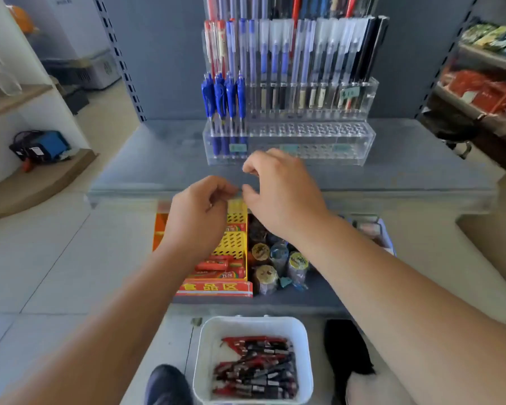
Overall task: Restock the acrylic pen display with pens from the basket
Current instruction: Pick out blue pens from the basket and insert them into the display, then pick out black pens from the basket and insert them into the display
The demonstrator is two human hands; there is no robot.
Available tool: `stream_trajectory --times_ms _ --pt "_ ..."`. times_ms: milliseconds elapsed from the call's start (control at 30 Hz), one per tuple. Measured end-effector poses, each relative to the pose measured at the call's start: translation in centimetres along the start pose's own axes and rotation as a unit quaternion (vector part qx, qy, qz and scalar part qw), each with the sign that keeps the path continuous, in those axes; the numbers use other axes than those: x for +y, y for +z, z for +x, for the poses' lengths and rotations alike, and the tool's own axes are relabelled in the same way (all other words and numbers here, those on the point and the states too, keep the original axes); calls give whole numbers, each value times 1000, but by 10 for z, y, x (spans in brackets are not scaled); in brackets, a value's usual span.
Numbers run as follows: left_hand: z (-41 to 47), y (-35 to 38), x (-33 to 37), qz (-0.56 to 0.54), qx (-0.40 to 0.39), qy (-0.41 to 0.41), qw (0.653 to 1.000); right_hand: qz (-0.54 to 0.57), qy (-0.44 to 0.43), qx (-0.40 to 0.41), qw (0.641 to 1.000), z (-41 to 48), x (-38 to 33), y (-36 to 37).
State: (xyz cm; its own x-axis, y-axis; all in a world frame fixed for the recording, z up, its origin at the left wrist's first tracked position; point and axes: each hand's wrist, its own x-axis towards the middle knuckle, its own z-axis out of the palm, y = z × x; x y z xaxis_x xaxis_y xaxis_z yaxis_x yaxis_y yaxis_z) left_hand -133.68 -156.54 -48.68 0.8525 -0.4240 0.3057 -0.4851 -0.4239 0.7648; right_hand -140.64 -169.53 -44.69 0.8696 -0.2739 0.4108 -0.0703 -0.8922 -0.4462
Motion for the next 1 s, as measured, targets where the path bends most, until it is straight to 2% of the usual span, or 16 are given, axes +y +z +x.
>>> stream_trajectory --times_ms 200,367,500,667,833,1000 --pt "-91 33 -58 77 -75 -48 993 7 90 -119 989 -92 16 73" --pt "-144 63 -97 99 -121 -84 984 -5 128 -221 967 -151 33 132" --pt "-178 81 -125 116 -152 -107 976 11 148 -251 956 -183 47 163" --pt "-204 93 -158 160 -229 -147 949 22 215 -301 929 -220 76 188" --pt "-205 103 -176 145 -240 -182 943 46 286 -339 895 -248 100 205" --pt "-202 120 -192 120 -250 -209 938 60 307 -343 886 -260 113 226"
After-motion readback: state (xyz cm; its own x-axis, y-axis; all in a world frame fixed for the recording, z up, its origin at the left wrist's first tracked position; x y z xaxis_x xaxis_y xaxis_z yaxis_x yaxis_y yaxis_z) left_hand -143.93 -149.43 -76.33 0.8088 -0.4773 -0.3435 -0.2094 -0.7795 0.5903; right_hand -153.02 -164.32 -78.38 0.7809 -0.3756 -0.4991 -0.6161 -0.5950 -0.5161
